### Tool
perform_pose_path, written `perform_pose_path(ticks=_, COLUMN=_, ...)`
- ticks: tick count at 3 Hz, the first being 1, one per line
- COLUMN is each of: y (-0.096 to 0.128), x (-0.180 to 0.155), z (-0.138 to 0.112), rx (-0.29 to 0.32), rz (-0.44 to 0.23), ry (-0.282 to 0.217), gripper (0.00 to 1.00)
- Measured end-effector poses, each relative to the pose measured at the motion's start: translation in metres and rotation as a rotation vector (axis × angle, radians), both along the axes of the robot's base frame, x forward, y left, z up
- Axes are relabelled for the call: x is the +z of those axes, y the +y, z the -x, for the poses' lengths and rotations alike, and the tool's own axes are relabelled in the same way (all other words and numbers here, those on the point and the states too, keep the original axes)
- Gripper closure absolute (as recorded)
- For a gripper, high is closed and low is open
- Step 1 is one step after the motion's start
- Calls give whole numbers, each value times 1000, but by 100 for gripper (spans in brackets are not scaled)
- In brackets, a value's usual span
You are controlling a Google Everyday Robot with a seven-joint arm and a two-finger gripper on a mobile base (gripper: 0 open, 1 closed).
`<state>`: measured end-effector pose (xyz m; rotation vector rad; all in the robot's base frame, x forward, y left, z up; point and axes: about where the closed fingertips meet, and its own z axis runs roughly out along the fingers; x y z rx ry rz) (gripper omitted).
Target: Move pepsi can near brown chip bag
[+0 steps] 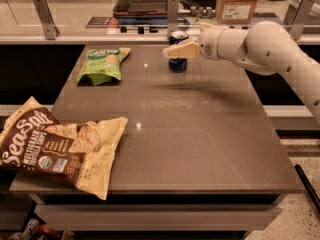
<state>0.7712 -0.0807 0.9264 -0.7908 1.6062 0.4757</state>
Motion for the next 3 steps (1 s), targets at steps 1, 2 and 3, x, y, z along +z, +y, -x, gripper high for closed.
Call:
perform_pose_path(ticks=1, y=9, x=-5, z=-7, rx=2, rz=-14, ry=3, gripper=0)
perform_pose_path(ticks=2, y=12, x=-18, z=-15, rx=-1, rz=-24, ry=37, gripper=0)
perform_pose_path(ticks=3, y=15, x=-19, z=-15, rx=3, rz=-24, ry=38, gripper=18)
